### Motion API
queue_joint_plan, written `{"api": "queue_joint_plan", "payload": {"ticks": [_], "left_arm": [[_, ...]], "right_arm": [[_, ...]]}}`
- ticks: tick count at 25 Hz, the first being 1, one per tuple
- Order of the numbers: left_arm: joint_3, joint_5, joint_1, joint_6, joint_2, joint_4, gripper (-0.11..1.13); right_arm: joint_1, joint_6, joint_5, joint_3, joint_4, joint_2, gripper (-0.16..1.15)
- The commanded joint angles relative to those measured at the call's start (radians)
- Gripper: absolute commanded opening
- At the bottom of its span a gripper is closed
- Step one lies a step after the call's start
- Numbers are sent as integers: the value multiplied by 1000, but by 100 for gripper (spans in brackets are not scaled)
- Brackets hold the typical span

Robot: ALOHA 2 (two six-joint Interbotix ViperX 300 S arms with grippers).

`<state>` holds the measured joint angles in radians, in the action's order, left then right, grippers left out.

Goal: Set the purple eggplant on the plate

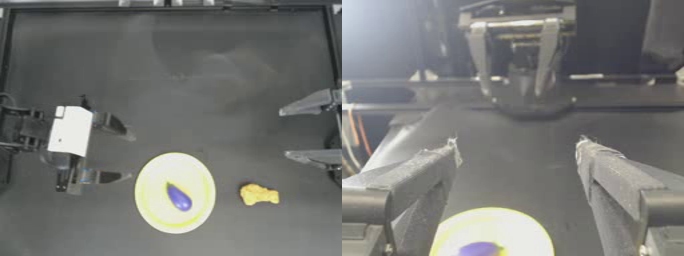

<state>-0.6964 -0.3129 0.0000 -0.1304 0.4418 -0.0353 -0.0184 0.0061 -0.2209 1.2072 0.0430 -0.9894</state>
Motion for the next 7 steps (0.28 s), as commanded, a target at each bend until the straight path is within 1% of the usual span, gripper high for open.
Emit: {"api": "queue_joint_plan", "payload": {"ticks": [1, 4, 7], "left_arm": [[-20, 37, 0, 2, 66, -15, 98], [-48, 44, 0, 2, 101, -28, 98], [-78, 83, 0, 2, 140, -31, 98]], "right_arm": [[-2, -2, -3, -17, 2, 5, 100], [-5, -2, -3, -17, 2, 5, 100], [-12, -2, -5, -18, 2, 5, 100]]}}
